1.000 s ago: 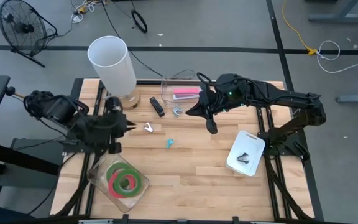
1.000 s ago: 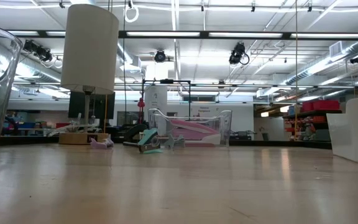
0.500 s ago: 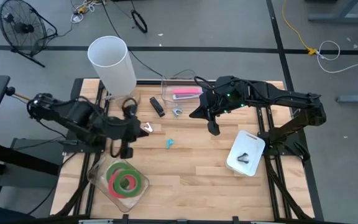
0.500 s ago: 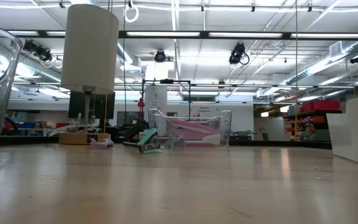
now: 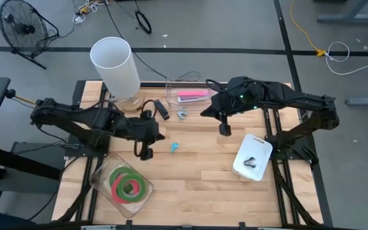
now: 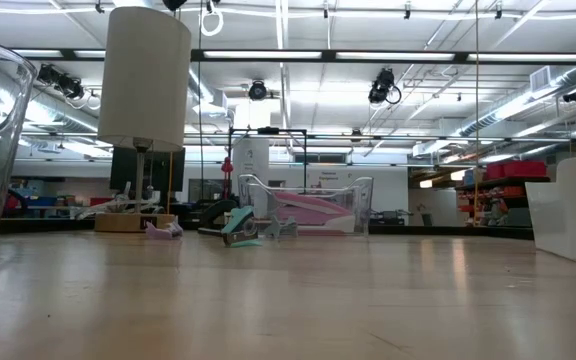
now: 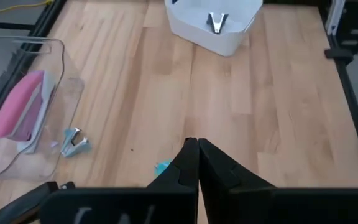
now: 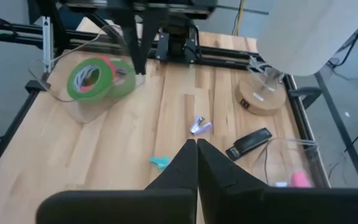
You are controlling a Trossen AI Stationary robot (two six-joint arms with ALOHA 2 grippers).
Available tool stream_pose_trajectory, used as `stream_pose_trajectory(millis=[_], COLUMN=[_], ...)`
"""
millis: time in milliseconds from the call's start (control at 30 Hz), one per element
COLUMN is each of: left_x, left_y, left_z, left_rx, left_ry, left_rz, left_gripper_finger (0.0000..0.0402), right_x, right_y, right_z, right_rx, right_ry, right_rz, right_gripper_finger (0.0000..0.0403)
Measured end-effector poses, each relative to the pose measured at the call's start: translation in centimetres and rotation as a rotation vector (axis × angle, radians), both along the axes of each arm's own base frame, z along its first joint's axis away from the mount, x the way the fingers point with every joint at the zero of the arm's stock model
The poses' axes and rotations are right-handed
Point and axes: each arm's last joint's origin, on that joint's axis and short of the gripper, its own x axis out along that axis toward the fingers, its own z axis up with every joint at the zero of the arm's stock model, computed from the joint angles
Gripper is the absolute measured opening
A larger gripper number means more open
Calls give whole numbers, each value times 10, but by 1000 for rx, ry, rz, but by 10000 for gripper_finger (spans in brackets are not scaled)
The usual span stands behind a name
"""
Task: Pick and place Stapler, Stapler remover, tape
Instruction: Put the light blue staple remover into the white bin
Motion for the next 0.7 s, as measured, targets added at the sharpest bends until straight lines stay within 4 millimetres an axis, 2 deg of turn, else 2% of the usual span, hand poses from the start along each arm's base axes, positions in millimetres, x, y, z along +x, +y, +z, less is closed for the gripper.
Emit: stream_pose_trajectory(millis=[267, 700], left_x=[3, 5], left_y=[16, 30], left_z=[-1, -1], left_rx=[-16, -19], left_ry=[9, 6], left_rz=[20, 74], left_gripper_finger=[3, 3], right_x=[-21, -39], right_y=[-10, -49], right_z=[11, 18], right_rx=[-53, -110], right_ry=[-17, -45], right_rz=[-9, -78], right_gripper_finger=[2, 2])
